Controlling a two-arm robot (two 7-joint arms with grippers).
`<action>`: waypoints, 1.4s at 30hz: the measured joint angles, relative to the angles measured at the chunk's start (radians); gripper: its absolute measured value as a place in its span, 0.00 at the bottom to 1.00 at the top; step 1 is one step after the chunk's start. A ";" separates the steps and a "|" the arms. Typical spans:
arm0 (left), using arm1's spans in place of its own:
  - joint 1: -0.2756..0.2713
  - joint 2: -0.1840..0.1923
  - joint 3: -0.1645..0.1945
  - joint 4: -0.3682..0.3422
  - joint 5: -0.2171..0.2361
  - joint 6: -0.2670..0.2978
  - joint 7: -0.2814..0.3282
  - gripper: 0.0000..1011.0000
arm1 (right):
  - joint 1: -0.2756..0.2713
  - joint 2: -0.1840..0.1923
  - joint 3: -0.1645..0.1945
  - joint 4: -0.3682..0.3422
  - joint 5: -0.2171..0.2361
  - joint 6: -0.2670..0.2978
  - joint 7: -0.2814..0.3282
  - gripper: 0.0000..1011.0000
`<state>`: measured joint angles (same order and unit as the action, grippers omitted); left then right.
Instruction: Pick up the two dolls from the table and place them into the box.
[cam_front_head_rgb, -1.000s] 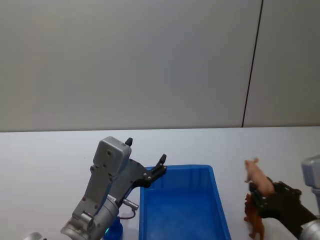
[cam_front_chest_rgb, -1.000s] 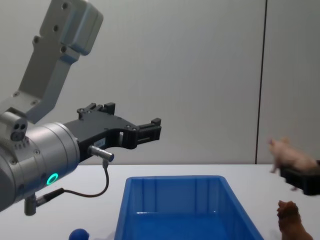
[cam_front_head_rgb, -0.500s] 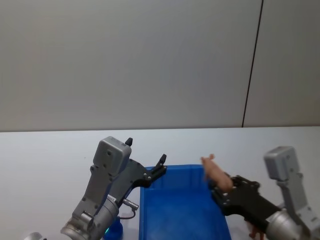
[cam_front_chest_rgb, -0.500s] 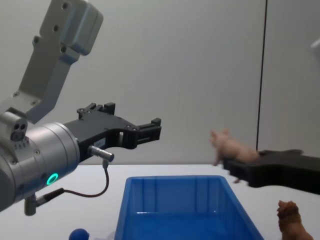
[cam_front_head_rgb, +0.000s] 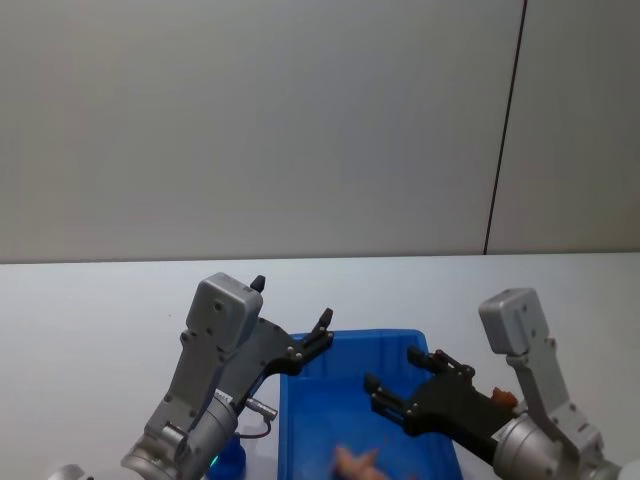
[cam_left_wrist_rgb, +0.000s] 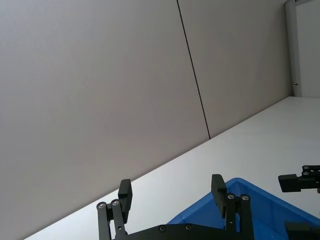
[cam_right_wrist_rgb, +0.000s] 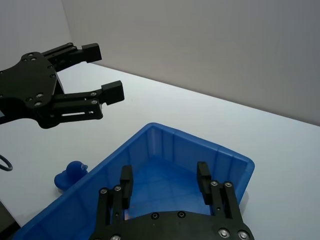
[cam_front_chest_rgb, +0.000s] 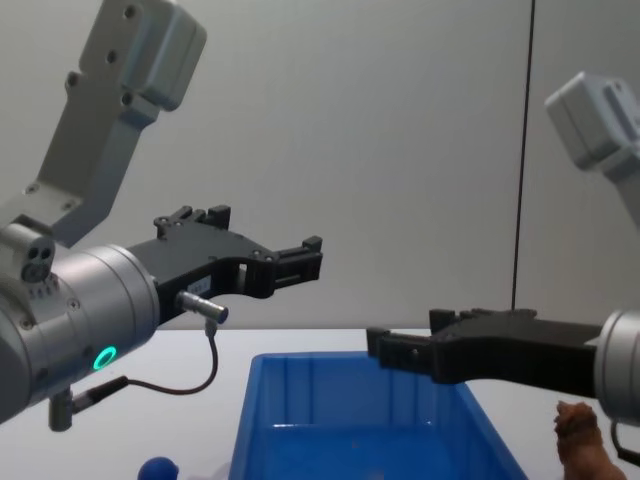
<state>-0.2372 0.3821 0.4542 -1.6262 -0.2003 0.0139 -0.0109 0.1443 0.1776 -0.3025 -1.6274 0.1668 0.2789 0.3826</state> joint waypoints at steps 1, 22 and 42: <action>0.000 0.000 0.000 0.000 0.000 0.000 0.000 0.99 | 0.001 -0.001 -0.001 0.001 0.000 0.002 0.000 0.77; 0.000 0.000 0.000 0.000 0.000 0.000 0.000 0.99 | -0.054 0.035 0.020 -0.057 -0.001 0.020 -0.150 0.99; 0.000 0.000 0.000 0.000 0.000 0.000 0.000 0.99 | -0.187 0.104 0.065 -0.143 0.044 0.039 -0.342 0.99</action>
<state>-0.2372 0.3821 0.4542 -1.6262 -0.2004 0.0139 -0.0109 -0.0426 0.2817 -0.2378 -1.7706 0.2108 0.3181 0.0406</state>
